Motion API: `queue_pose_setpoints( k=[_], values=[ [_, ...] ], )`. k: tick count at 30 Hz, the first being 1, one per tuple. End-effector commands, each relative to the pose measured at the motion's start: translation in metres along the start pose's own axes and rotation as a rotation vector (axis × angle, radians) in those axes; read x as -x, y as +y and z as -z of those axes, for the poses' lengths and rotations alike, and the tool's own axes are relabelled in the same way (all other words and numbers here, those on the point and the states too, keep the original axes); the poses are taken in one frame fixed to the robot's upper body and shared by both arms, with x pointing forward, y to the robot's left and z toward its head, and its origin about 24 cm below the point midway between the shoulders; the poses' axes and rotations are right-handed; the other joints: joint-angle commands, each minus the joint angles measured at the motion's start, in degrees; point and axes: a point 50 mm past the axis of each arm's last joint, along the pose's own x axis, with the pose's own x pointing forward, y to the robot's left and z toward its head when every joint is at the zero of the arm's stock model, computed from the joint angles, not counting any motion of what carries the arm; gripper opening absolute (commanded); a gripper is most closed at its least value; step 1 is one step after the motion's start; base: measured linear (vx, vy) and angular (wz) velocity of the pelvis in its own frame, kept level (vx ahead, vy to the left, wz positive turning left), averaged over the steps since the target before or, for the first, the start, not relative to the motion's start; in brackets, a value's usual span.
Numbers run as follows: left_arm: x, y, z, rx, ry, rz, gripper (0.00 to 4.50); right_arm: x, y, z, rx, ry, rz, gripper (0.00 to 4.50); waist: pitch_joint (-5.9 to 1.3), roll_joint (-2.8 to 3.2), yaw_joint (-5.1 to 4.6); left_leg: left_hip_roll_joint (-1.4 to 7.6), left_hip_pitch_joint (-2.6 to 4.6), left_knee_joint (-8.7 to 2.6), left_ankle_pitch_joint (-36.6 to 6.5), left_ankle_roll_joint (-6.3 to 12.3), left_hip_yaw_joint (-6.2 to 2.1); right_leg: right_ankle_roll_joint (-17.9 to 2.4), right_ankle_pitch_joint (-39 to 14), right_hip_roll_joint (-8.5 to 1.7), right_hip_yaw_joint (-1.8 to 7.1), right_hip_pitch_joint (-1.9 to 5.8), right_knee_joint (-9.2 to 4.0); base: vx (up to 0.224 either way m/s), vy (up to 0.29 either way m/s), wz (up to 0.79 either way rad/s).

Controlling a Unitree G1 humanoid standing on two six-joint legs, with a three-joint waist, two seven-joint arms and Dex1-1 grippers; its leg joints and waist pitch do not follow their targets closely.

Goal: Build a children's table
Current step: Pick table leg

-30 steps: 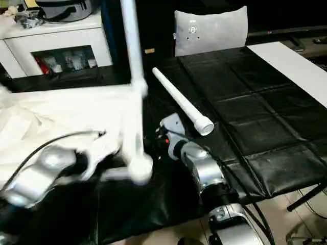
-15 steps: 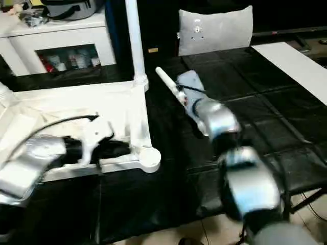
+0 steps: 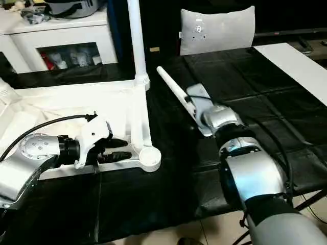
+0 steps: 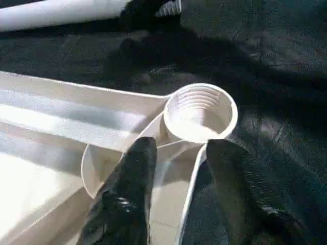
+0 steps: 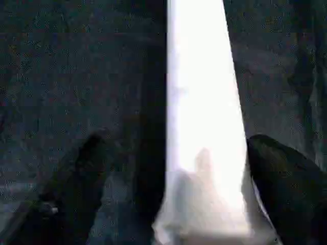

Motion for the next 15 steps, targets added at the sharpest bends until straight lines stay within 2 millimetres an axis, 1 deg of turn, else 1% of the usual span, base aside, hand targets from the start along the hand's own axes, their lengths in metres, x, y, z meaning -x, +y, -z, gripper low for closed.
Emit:
queue_pose_setpoints(
  k=[1, 3, 5, 6, 8, 10, 11, 13, 14, 15],
  values=[
    [0.000, 0.000, 0.000, -0.023, 0.015, 0.006, 2.12, 0.004, -0.004, -0.003, -0.017, 0.013, -0.009, 4.08, -4.40, -0.45, 0.17, 0.58, -1.02, -3.71, -6.06, 3.02, 1.09, -5.51, -22.07, -3.18, 3.84, 4.81, -3.96, 0.000, 0.000, 0.00],
    [0.000, -0.001, 0.000, -0.023, 0.016, 0.009, 2.12, 0.004, -0.005, -0.002, -0.029, 0.022, -0.017, 3.79, -4.36, -0.56, 0.14, 0.57, -1.02, -3.70, -6.33, 2.99, 1.10, -5.38, -22.38, -3.14, 3.80, 4.73, -4.10, 0.000, 0.000, 0.00],
    [0.000, -0.002, 0.000, -0.022, 0.015, 0.015, 2.12, 0.004, -0.006, 0.001, -0.037, 0.042, -0.038, 3.69, -4.40, -0.52, 0.17, 0.61, -1.10, -3.68, -6.21, 3.06, 1.06, -5.45, -22.15, -3.12, 3.74, 4.79, -4.01, 0.000, 0.000, 0.00],
    [0.001, -0.003, 0.000, -0.020, 0.016, 0.023, 2.12, 0.005, -0.007, 0.004, -0.041, 0.060, -0.053, 3.62, -4.51, -0.63, 0.20, 0.59, -1.20, -3.61, -5.71, 3.24, 1.06, -5.62, -21.45, -3.13, 3.75, 4.85, -3.89, 0.000, 0.000, 0.00],
    [0.001, -0.005, 0.001, -0.020, 0.019, 0.035, 2.12, 0.005, -0.008, 0.007, -0.038, 0.082, -0.066, 3.35, -4.53, -0.64, 0.25, 0.61, -1.24, -3.57, -5.20, 3.44, 1.07, -5.90, -20.93, -3.09, 3.77, 4.85, -3.81, 0.000, 0.000, 0.00],
    [0.001, -0.006, 0.001, -0.021, 0.023, 0.041, 2.12, 0.006, -0.010, 0.009, -0.042, 0.094, -0.070, 3.23, -4.55, -0.62, 0.29, 0.69, -1.27, -3.56, -5.04, 3.48, 1.03, -6.14, -20.64, -3.11, 3.77, 4.83, -3.69, 0.000, 0.000, 0.00],
    [0.002, -0.006, 0.002, -0.020, 0.024, 0.043, 2.12, 0.006, -0.010, 0.010, -0.044, 0.097, -0.071, 3.23, -4.54, -0.61, 0.28, 0.70, -1.26, -3.57, -4.98, 3.47, 1.02, -6.21, -20.64, -3.09, 3.75, 4.82, -3.69, 0.000, 0.000, 0.00],
    [0.001, -0.007, 0.002, -0.020, 0.024, 0.045, 2.12, 0.007, -0.012, 0.010, -0.046, 0.100, -0.070, 2.97, -4.51, -0.60, 0.25, 0.69, -1.26, -3.55, -5.13, 3.41, 1.05, -6.11, -20.92, -3.08, 3.71, 4.79, -3.74, 0.000, 0.000, 0.00],
    [0.001, -0.007, 0.002, -0.020, 0.024, 0.046, 2.12, 0.007, -0.012, 0.011, -0.046, 0.100, -0.070, 2.97, -4.51, -0.60, 0.25, 0.69, -1.26, -3.55, -5.13, 3.41, 1.05, -6.11, -20.92, -3.08, 3.71, 4.79, -3.74, 0.000, 0.000, 0.00],
    [0.000, -0.006, 0.002, -0.018, 0.020, 0.047, 2.12, 0.007, -0.013, 0.012, -0.051, 0.102, -0.070, 2.84, -4.44, -0.54, 0.27, 0.64, -1.16, -3.55, -5.66, 3.29, 1.09, -5.95, -21.65, -3.10, 3.67, 4.75, -3.92, 0.000, 0.000, 0.00]
  ],
)
